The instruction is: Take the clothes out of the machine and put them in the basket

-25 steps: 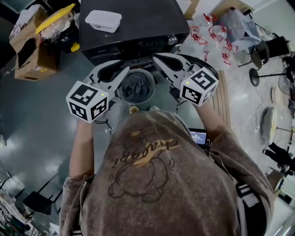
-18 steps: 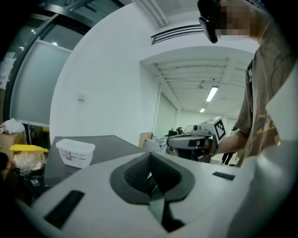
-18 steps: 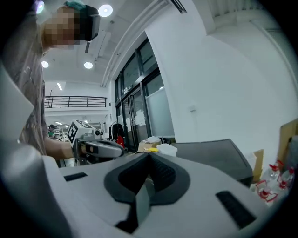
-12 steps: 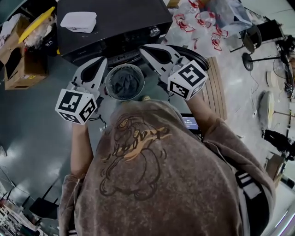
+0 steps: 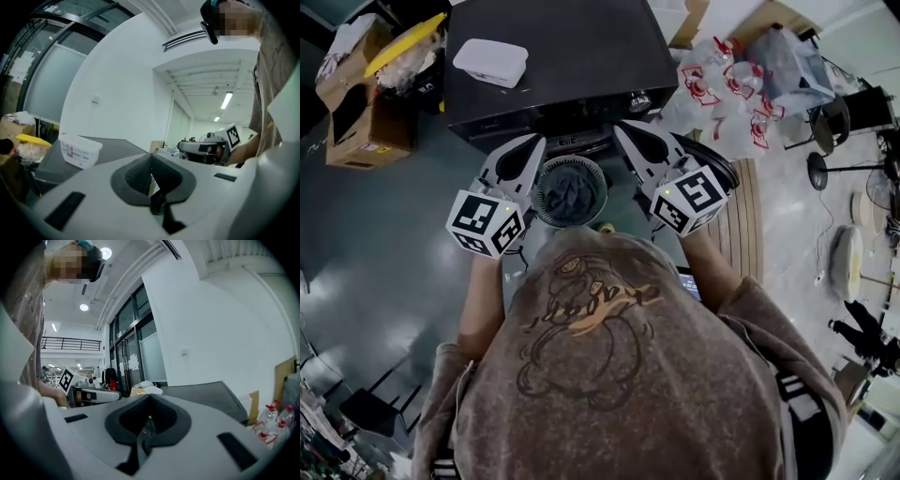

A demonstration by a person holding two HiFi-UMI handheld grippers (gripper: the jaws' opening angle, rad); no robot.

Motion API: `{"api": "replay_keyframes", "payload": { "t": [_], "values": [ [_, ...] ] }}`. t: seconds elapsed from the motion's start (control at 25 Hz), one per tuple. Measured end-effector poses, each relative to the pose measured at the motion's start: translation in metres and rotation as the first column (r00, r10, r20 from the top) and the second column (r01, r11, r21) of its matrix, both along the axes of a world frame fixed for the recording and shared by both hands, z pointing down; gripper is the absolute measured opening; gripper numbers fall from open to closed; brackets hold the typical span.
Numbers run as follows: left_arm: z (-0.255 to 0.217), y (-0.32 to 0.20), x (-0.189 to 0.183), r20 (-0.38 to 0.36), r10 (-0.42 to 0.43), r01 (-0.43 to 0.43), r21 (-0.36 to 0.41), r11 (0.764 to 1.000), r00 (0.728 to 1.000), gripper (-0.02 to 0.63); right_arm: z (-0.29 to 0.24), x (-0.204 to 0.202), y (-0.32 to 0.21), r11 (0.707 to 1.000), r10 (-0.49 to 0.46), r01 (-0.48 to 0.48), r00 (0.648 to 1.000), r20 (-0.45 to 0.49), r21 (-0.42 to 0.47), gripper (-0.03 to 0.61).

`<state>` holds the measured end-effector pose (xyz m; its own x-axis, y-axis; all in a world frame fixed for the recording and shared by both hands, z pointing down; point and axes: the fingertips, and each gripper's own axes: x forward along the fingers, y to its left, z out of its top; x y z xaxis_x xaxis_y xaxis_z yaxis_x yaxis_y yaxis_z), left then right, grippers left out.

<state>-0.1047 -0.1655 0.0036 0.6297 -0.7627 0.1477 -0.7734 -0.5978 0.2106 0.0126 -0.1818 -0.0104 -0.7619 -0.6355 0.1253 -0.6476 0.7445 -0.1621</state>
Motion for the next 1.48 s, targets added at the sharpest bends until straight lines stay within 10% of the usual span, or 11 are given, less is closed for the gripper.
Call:
{"api": "replay_keyframes", "payload": {
  "t": [1.48],
  "values": [
    [-0.014, -0.002, -0.006, -0.118, -0.198, 0.198, -0.014, 0.980, 0.973, 0.008, 0.005, 0.019, -0.008, 1.000, 0.002, -0.001, 0.999, 0.054, -0.023, -0.005]
  ]
}}
